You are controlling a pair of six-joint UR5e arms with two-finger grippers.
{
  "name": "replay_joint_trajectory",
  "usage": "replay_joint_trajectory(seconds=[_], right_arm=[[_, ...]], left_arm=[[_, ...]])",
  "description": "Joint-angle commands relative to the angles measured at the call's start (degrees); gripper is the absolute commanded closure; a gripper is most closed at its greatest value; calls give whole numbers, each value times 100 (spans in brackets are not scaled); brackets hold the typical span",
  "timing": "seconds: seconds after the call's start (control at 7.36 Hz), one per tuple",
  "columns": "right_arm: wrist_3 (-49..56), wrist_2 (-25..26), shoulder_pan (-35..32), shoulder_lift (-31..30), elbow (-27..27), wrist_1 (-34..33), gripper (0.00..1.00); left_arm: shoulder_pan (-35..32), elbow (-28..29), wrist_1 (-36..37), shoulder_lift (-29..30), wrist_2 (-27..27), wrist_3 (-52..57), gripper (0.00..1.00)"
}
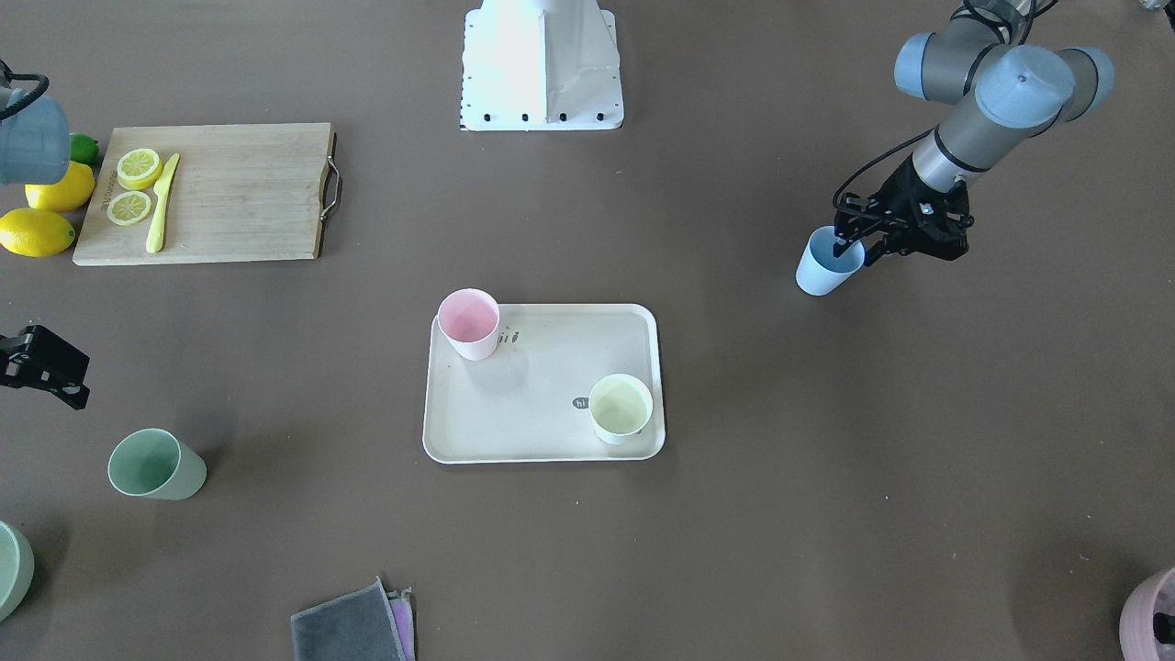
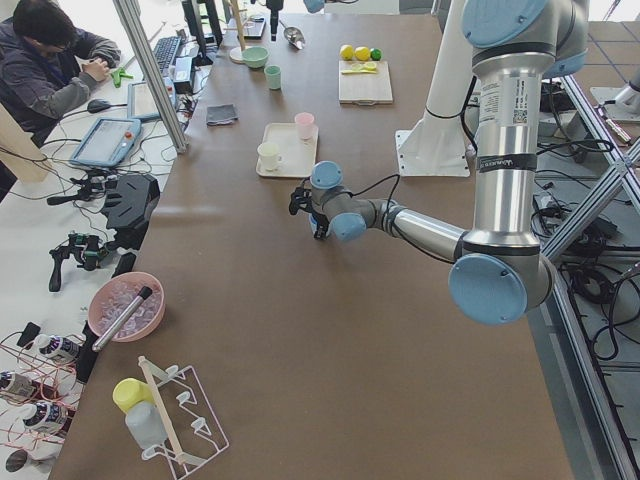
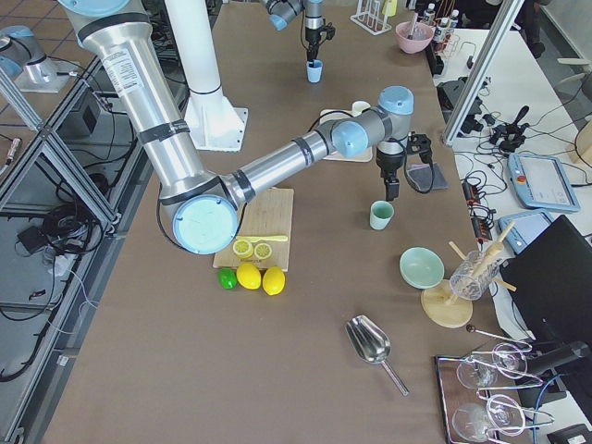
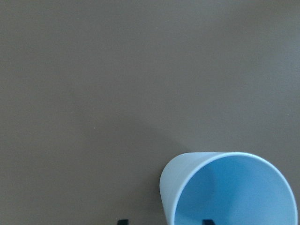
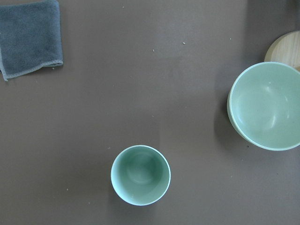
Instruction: Place all cups on tray
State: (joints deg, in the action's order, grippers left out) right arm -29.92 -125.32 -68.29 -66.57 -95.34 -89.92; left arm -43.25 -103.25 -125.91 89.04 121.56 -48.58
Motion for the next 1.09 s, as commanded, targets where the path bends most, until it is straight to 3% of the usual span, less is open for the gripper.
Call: replay_joint_trajectory(seconds=[0.0, 0.14, 0.54, 0.68, 0.95], right_arm=[[12, -1, 0, -67, -2, 1, 0], [30, -1, -18, -76, 7, 1, 0], [118, 25, -53, -225, 85, 1, 0], [144, 52, -36, -199, 312, 27, 0], [83, 52, -18, -147, 996, 1041, 0]], left_arm=[[1, 86, 31, 313, -80, -37, 100], [1, 120, 231, 690, -53, -37, 100], [123, 146, 2399, 2613, -106, -385, 100], [359, 434, 2483, 3045, -219, -702, 100], [571, 1207, 2440, 3802, -526, -967, 100]])
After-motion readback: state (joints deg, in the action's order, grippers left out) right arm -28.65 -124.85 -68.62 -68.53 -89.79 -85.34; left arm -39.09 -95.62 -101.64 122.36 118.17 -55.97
